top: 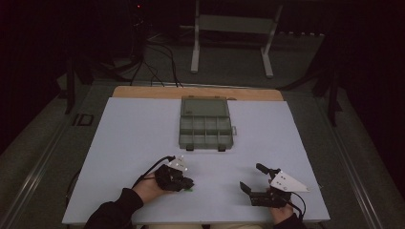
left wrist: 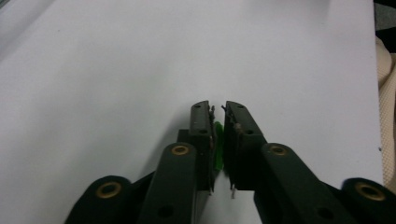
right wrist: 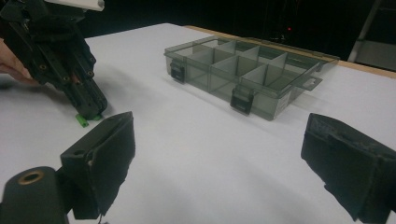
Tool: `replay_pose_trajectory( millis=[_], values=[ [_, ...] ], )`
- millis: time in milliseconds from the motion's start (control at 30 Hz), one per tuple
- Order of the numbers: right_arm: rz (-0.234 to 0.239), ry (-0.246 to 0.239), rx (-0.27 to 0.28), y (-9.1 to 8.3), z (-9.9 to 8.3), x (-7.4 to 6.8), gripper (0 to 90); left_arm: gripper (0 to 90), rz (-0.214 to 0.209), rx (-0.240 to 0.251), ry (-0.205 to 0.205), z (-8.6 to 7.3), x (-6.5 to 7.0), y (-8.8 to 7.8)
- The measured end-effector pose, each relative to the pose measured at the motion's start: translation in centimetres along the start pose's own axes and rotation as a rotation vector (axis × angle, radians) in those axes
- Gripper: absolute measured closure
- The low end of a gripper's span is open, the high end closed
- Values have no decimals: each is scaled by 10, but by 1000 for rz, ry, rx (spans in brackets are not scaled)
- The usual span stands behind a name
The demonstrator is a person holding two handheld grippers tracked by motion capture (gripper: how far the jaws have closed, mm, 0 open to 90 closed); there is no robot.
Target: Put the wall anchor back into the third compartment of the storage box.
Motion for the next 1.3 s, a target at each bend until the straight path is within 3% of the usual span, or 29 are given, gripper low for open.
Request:
replay_pose_trajectory(
  millis=[300, 667, 1067, 1300],
  values=[
    [1, 0, 1, 0, 0, 0, 99, 831, -11, -2, 2, 2, -1, -2],
    [0, 0, 1, -1, 0, 0, 98, 832, 21, 51, -19, 8, -4, -24],
    [-1, -1, 6, -1, 0, 0, 98, 832, 51, 90, -24, 25, -9, -52],
    [-3, 3, 9, -2, 0, 1, 99, 832, 81, 123, -24, 46, -17, -73]
  ],
)
Point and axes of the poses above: each handheld gripper's, and its own axes: y roughly forward along the jaws, z roughly out of its top, x roughly to its right, the point moved 2 cm from there along y, roughly forward along the jaws, and after that the axes turned 14 degrees about -x, right-handed, at the moved point
